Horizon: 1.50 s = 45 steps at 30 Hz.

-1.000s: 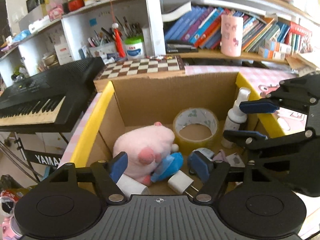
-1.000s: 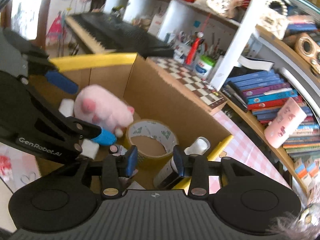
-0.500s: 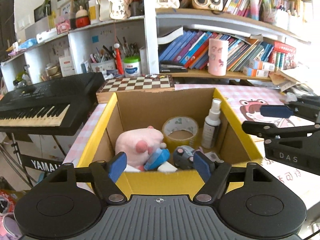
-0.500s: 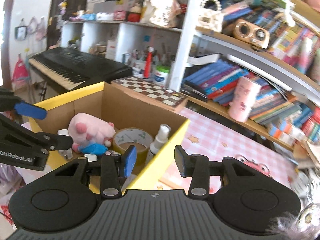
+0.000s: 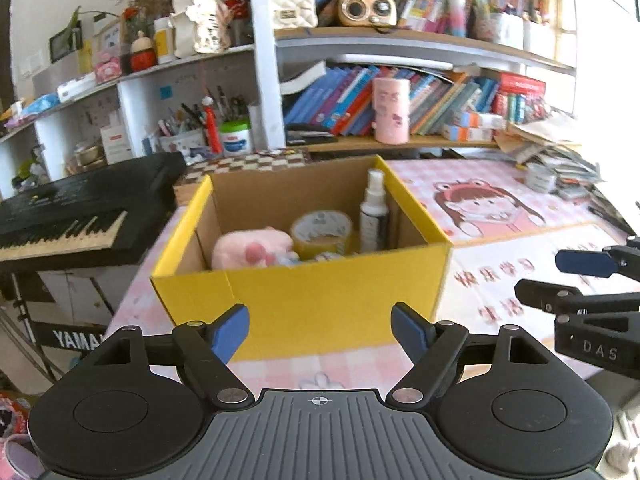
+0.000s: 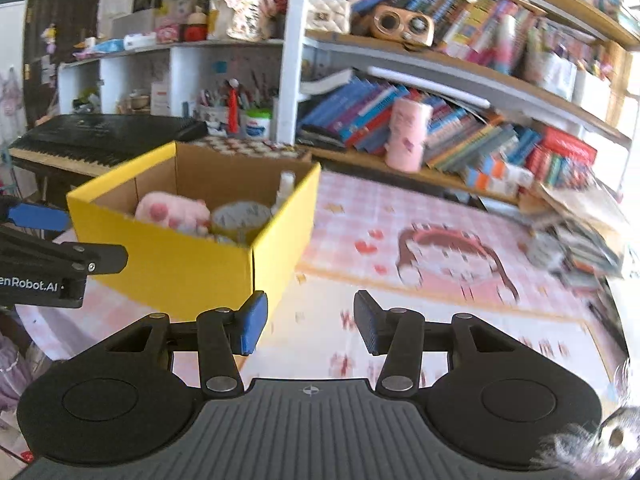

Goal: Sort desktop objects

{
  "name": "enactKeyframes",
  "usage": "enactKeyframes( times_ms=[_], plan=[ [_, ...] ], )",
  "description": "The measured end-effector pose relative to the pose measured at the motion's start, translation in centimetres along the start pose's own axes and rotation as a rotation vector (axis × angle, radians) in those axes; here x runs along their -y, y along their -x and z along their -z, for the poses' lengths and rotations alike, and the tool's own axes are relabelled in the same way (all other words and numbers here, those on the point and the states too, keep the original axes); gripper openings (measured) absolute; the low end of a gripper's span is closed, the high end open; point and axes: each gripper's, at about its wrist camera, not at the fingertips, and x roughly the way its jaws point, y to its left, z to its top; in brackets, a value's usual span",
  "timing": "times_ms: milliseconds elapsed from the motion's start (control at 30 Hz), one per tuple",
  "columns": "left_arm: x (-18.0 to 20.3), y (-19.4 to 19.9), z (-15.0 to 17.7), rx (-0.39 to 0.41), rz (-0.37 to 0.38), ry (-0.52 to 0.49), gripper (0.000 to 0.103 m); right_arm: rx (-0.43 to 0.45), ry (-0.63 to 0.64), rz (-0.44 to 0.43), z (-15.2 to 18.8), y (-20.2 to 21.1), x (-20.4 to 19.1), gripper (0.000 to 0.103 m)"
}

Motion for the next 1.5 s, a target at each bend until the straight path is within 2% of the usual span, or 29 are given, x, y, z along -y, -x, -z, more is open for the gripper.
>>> enactKeyframes(
  times_ms=[167, 267, 333, 433, 667, 1067, 1500],
  plan=[
    [0.7, 1.0, 1.7, -0.019, 0.031, 0.020, 0.080, -0.037, -0.036, 0.045, 2.2, 2.1, -0.6, 0.046],
    [1.3, 1.5, 2.7, -0.033, 0.046, 0.027, 0.081, -0.061, -0.072, 0.068, 3.3, 3.1, -0.7, 0.050],
    [1.6, 1.7, 3.2, -0.037, 0.046, 0.014, 0.085, -0.075, -0.100, 0.078, 3.9, 3.5, -0.8, 0.051],
    [1.7, 2.0, 3.7, -0.032, 0.037, 0.001, 0.086, -0.091, -0.140, 0.114, 4.6, 3.8, -0.6, 0.052],
    [1.2, 2.3, 4.7, -0.043, 0.017, 0.047, 0.086, -0.091, -0.193, 0.186, 5.2, 4.7, 0.7, 0.053],
    [1.3, 1.7, 5.7, -0.105, -0.009, 0.058, 0.086, -0.135, -0.179, 0.170, 6.2, 5.4, 1.0, 0.068],
    [1.6, 1.5, 5.6, -0.115, 0.004, 0.061, 0.088, -0.158, -0.164, 0.142, 6.3, 4.9, 1.0, 0.074]
  ],
)
